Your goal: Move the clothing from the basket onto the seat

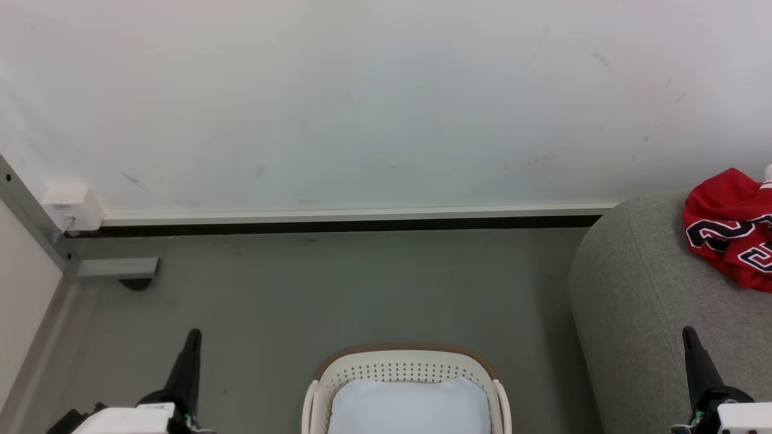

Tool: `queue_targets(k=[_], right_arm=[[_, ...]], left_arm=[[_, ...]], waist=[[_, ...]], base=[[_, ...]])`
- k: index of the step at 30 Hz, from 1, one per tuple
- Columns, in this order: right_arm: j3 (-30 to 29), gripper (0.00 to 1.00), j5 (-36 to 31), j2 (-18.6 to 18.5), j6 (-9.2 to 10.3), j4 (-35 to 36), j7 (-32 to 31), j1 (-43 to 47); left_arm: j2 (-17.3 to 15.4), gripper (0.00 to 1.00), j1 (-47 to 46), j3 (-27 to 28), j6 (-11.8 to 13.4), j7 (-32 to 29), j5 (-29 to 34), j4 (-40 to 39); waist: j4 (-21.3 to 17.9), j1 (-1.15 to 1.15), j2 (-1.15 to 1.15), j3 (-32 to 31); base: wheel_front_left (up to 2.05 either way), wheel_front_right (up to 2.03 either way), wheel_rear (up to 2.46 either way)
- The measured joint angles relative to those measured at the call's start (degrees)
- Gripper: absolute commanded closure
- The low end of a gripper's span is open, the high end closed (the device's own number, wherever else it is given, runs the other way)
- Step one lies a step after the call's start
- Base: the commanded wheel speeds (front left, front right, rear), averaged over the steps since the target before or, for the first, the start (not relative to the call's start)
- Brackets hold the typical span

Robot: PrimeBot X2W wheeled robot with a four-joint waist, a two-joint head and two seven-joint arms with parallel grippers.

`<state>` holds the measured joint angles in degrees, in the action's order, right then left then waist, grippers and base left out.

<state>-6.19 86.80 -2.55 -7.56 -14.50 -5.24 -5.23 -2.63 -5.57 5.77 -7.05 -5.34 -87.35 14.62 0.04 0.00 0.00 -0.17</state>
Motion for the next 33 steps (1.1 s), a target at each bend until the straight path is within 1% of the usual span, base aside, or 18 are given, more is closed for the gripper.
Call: queue_targets(k=[13, 33], right_arm=[[-0.2, 1.0, 5.6, -0.1, 0.01, 0.3, -1.3, -0.6], [-0.3, 1.0, 5.6, -0.1, 0.01, 0.3, -1.3, -0.7]], left_arm=[[0.0, 1.0, -0.4, 0.8, -0.3, -1.2, -4.6, -0.5], [0.0, 1.0, -0.4, 0.8, -0.3, -1.2, -4.6, -0.5]], waist=[[0.0, 0.0, 0.0, 0.3], [0.0, 0.0, 0.0, 0.3]], base=[[0.0, 0.0, 0.0], [0.0, 0.0, 0.0]])
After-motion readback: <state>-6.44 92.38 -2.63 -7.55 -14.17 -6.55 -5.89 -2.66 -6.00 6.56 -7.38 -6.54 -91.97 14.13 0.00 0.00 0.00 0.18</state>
